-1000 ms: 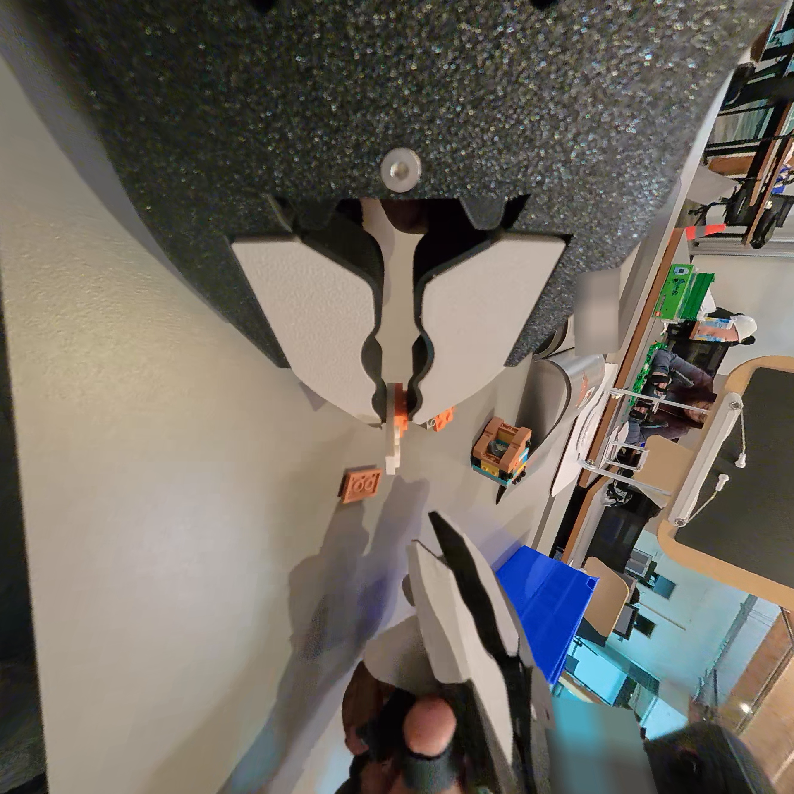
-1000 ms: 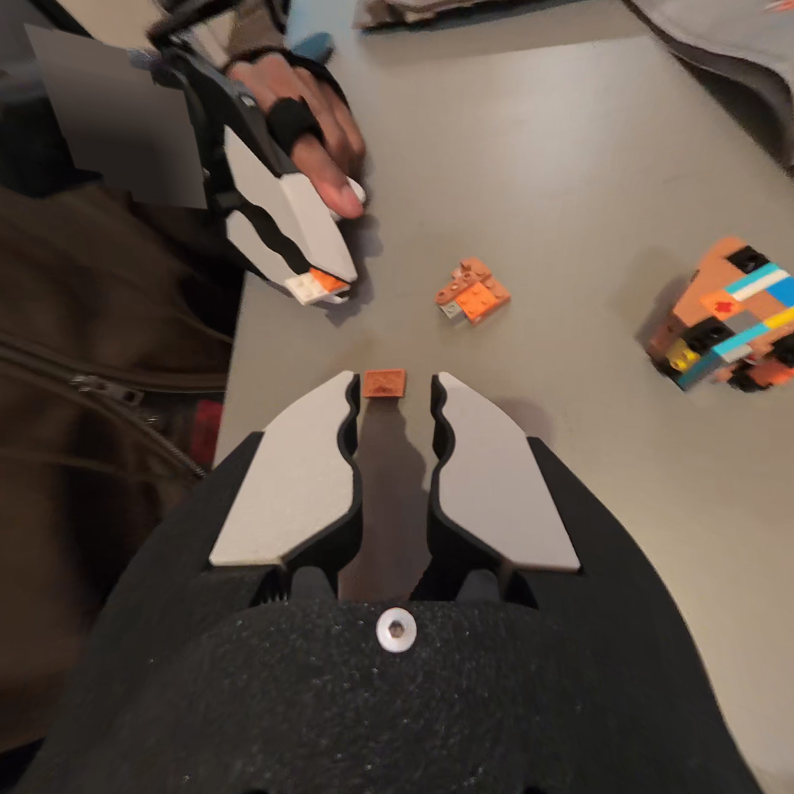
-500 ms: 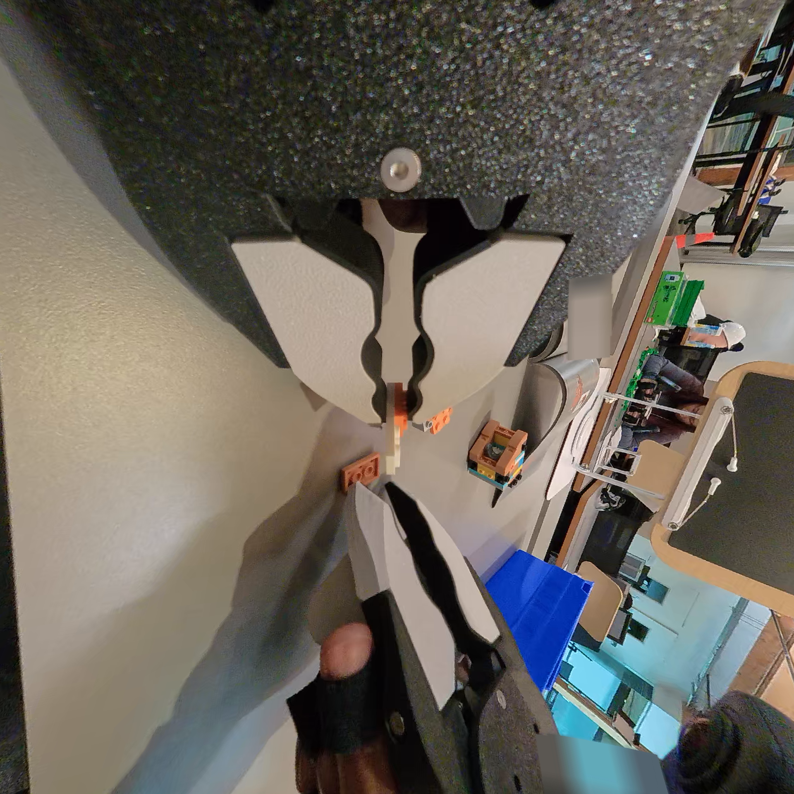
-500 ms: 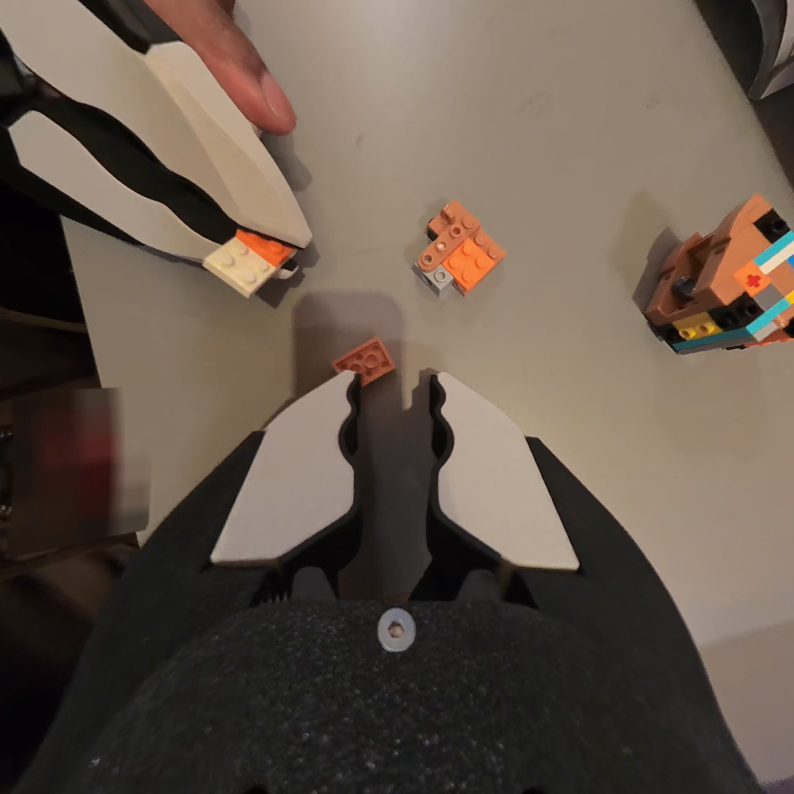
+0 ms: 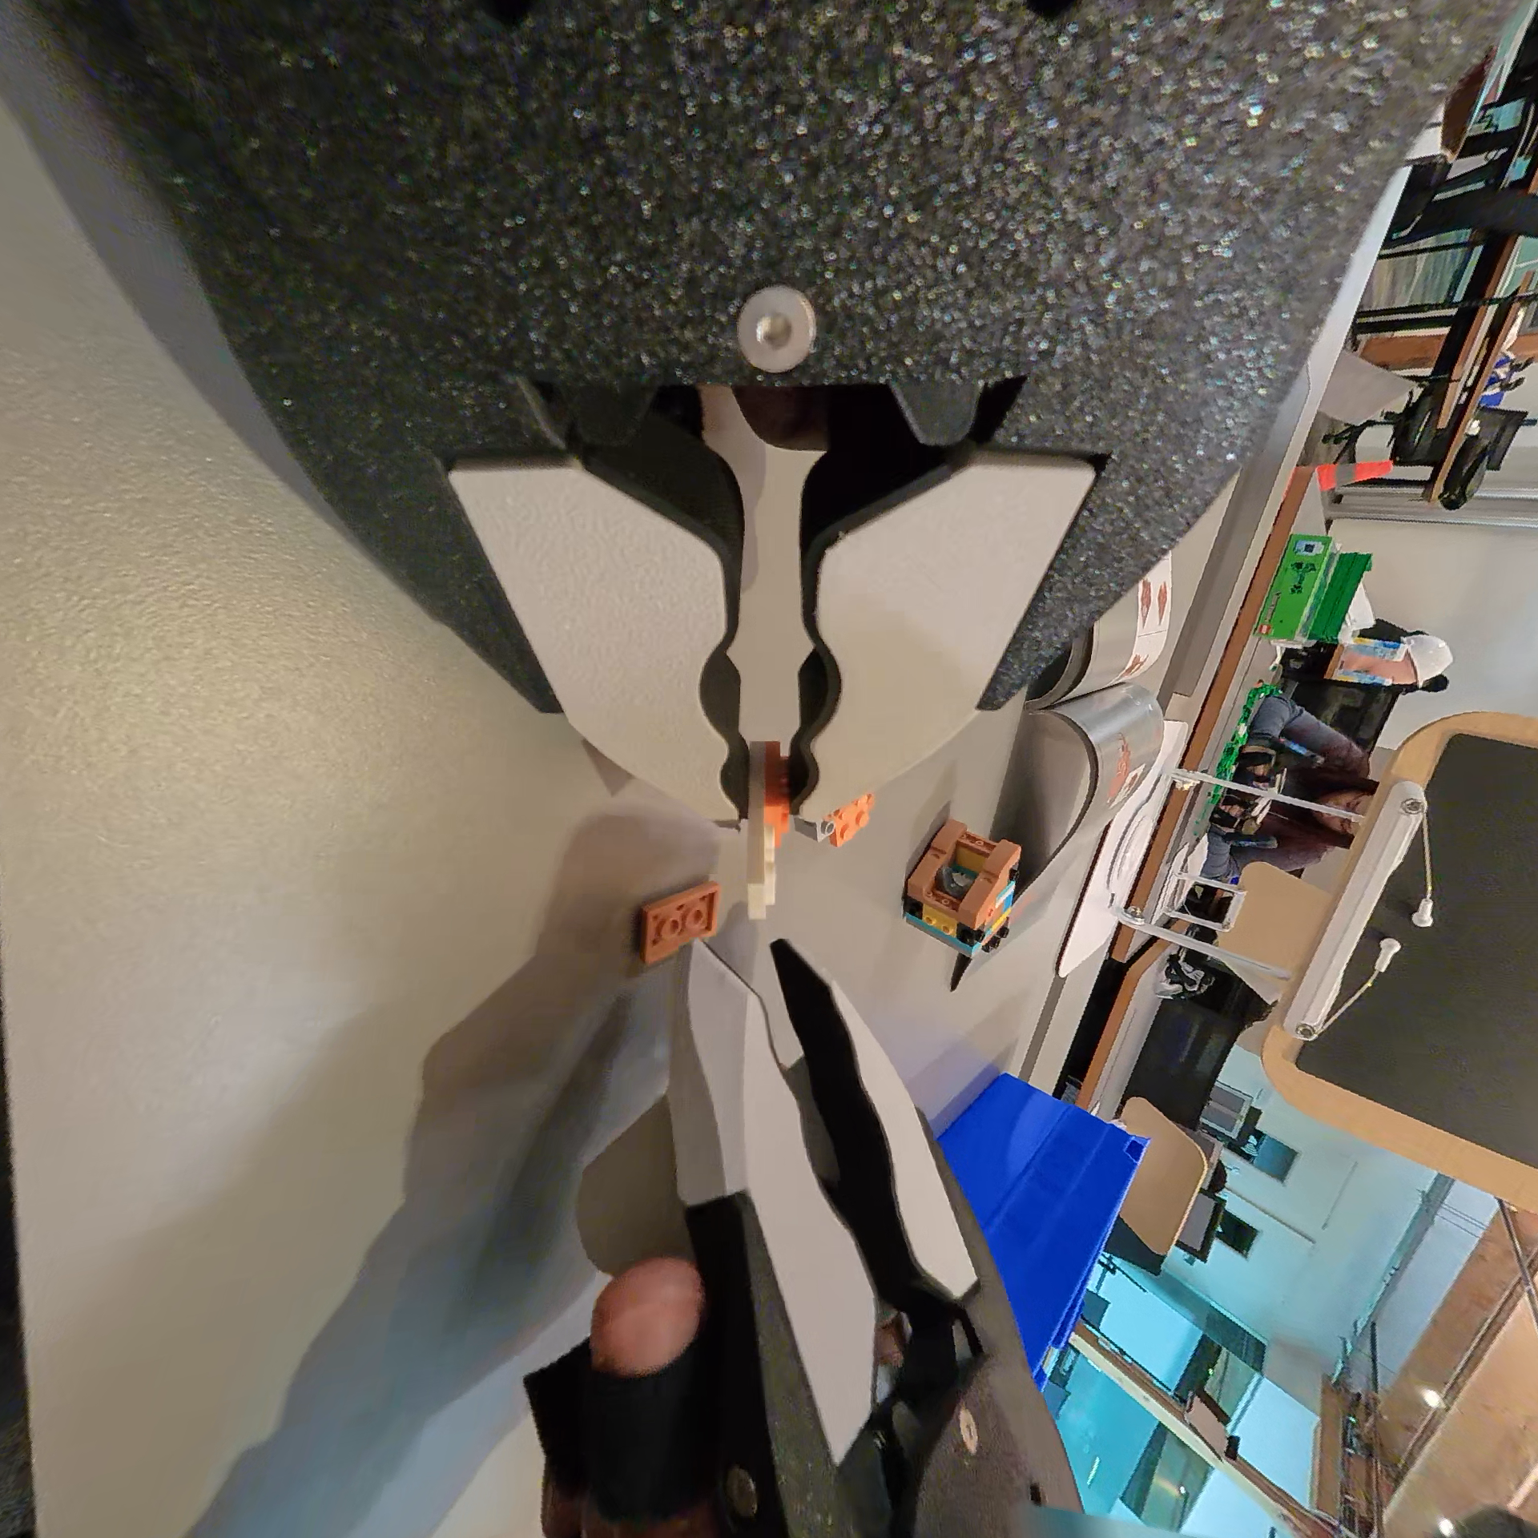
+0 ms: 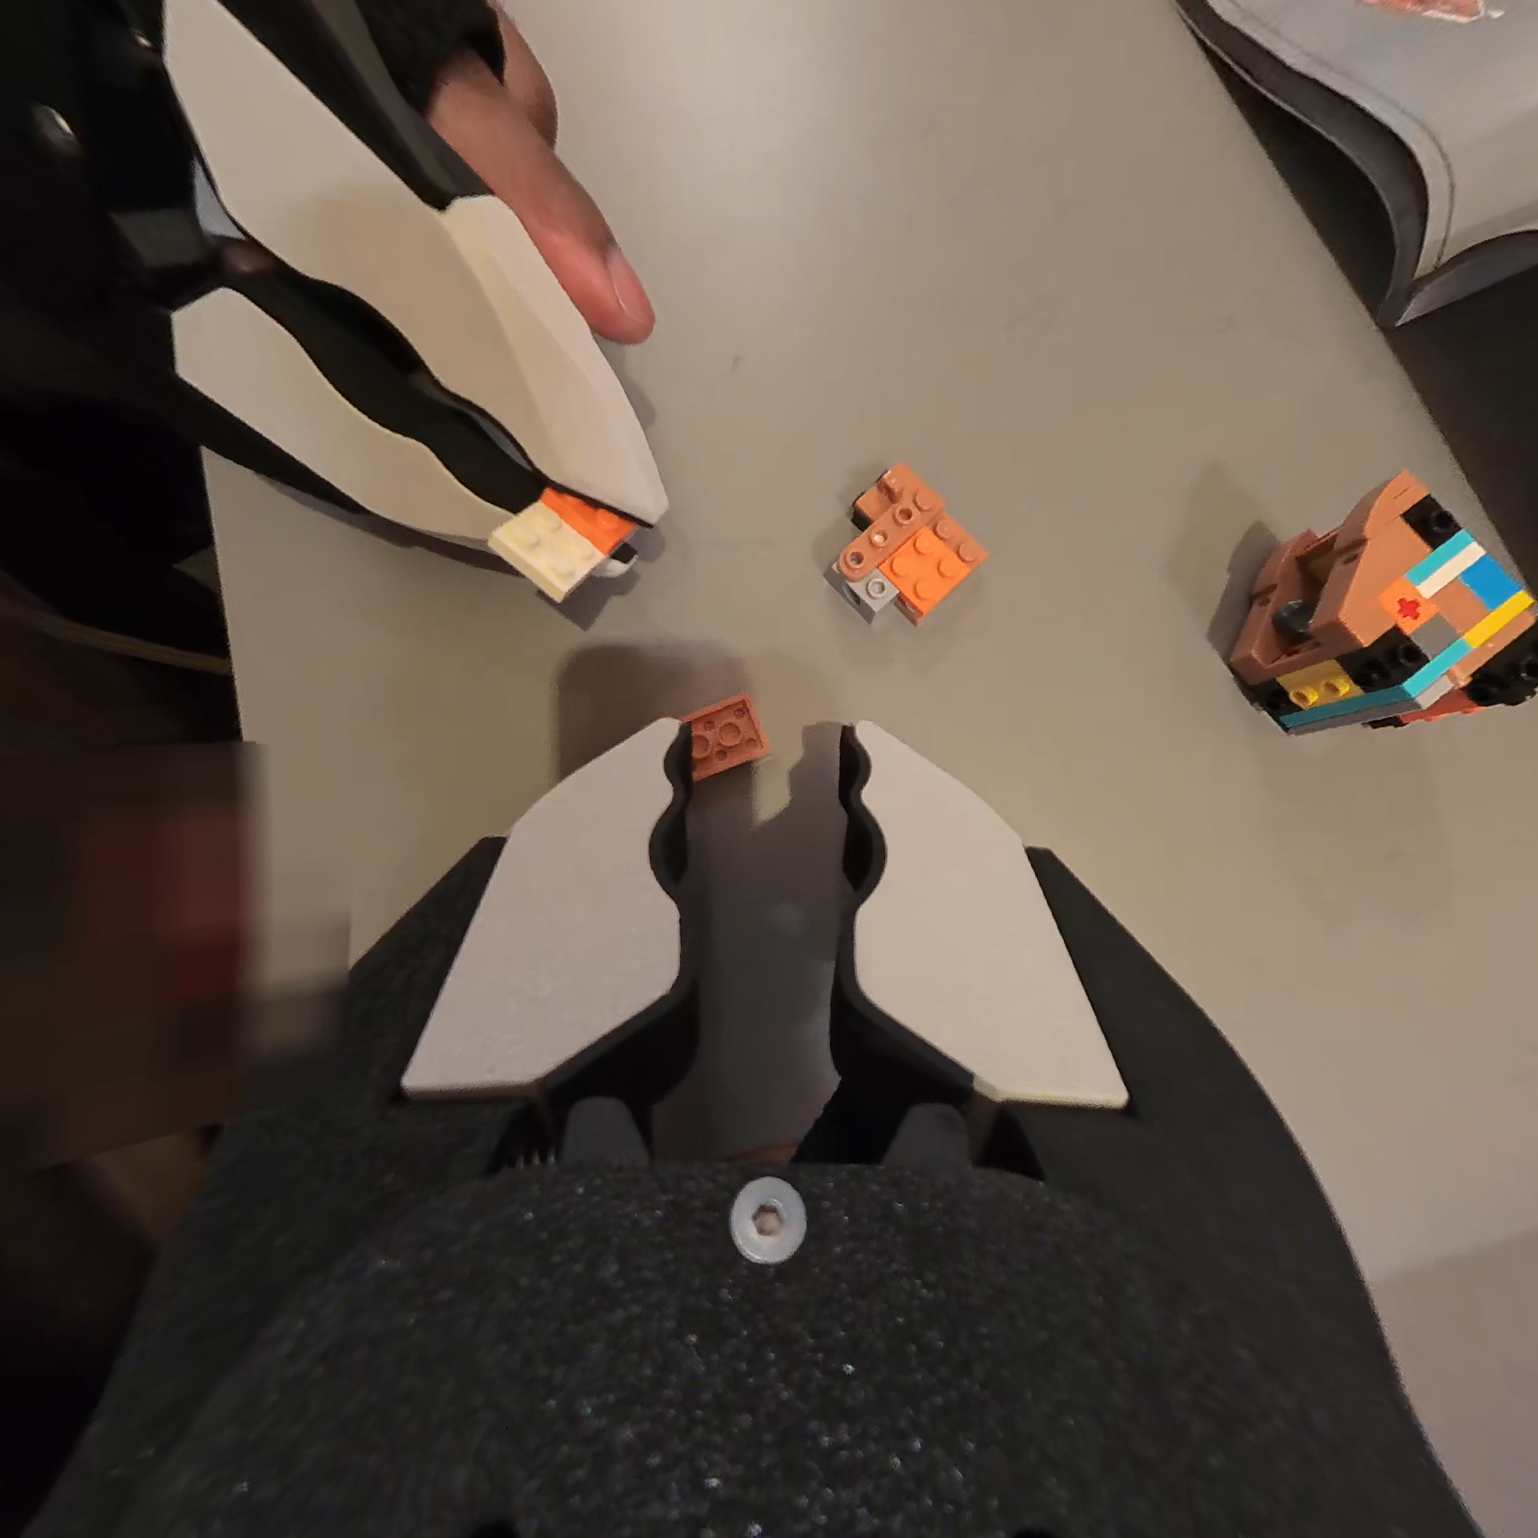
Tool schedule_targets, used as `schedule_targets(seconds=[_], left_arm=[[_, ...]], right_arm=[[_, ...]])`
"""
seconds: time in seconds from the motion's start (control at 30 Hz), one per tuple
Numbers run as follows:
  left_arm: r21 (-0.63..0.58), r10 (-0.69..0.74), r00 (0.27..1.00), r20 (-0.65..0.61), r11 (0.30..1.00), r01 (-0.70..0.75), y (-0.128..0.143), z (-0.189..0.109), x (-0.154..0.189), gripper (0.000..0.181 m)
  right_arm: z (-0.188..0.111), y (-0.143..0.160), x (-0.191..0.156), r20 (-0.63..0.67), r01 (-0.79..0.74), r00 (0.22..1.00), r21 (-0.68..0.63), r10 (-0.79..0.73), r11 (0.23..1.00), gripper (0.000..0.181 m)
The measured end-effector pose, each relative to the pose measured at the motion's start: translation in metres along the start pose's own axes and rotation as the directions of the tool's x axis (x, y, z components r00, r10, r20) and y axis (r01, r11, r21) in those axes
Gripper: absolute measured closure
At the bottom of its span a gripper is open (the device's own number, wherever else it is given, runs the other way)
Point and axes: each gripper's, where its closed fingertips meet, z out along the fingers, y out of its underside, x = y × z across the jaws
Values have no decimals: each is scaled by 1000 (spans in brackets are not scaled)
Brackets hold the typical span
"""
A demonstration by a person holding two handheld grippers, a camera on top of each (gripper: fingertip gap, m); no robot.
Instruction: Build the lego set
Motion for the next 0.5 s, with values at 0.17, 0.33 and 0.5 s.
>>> schedule_targets(seconds=[0.17,0.33,0.5], left_arm=[[-1,0,1000,2,1000,0,0,0,0,172],[-2,-5,1000,2,1000,5,1,0,-1,172],[-3,-8,1000,3,1000,8,1,0,-1,172]], right_arm=[[11,7,-7,7,70,998,-62,-70,996,142],[12,5,-8,-10,88,996,-42,-88,995,145],[13,-2,-2,-55,95,994,-19,-96,995,144]])
